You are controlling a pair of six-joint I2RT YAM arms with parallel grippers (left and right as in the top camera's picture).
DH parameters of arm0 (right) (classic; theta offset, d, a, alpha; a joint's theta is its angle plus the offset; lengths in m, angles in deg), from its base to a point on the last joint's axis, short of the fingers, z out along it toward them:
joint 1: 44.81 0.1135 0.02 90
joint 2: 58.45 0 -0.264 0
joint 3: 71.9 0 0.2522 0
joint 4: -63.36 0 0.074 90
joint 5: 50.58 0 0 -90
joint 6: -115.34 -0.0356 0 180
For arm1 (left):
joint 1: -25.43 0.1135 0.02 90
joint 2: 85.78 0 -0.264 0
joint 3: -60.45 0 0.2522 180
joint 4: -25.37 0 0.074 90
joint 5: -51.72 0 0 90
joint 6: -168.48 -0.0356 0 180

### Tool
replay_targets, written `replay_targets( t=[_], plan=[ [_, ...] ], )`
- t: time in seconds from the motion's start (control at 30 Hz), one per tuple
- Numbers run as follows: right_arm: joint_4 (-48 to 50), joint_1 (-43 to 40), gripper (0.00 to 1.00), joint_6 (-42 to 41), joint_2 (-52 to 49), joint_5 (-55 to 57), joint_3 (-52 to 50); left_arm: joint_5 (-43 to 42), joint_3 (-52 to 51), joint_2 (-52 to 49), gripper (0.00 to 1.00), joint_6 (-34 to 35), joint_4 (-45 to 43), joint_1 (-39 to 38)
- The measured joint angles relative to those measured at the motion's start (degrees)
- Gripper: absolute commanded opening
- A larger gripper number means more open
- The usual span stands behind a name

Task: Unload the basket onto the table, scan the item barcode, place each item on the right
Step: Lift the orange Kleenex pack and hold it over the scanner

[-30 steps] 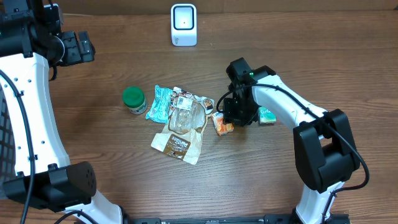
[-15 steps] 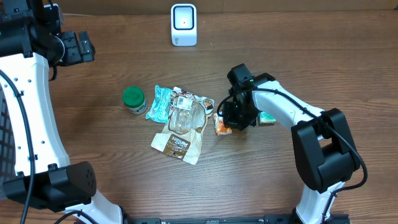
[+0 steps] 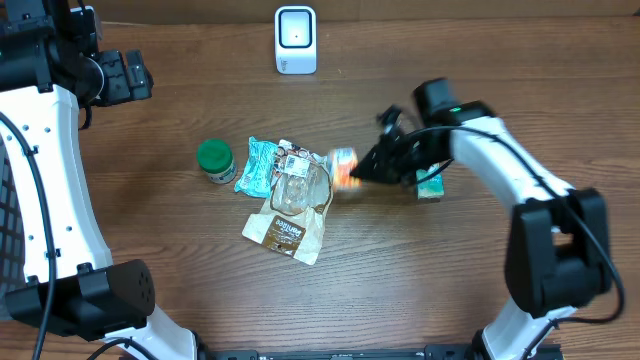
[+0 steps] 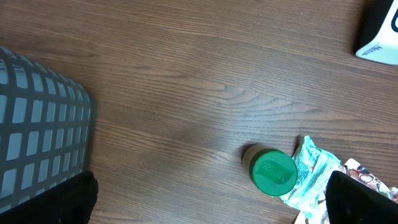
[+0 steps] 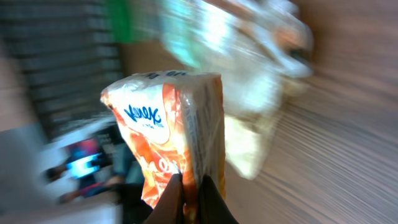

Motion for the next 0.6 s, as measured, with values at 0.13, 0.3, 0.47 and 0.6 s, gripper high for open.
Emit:
replay_targets(
  t=[0.13,0.3,0.47,0.6],
  plan=[
    [6.19,-3.8,0.04,1.62,1.31,-14.32,0.55,0.0,0.02,0.0,1.0,0.0,0.0,0.0],
    [15.63,-4.11,0.04,-0.66,1.31,-27.34,0.66,0.0,0.0,0.0,1.0,0.0,0.0,0.0],
    [22.62,-4.09,0.04,-7.23,1.31,-31.65,0.66,0.0,0.0,0.0,0.99,0.0,0.0,0.0],
    [27.21,-4.09,0.04,-12.31,1.31,-32.81,0.66,0.0,0.02,0.0,1.0,0.0,0.0,0.0]
  ],
)
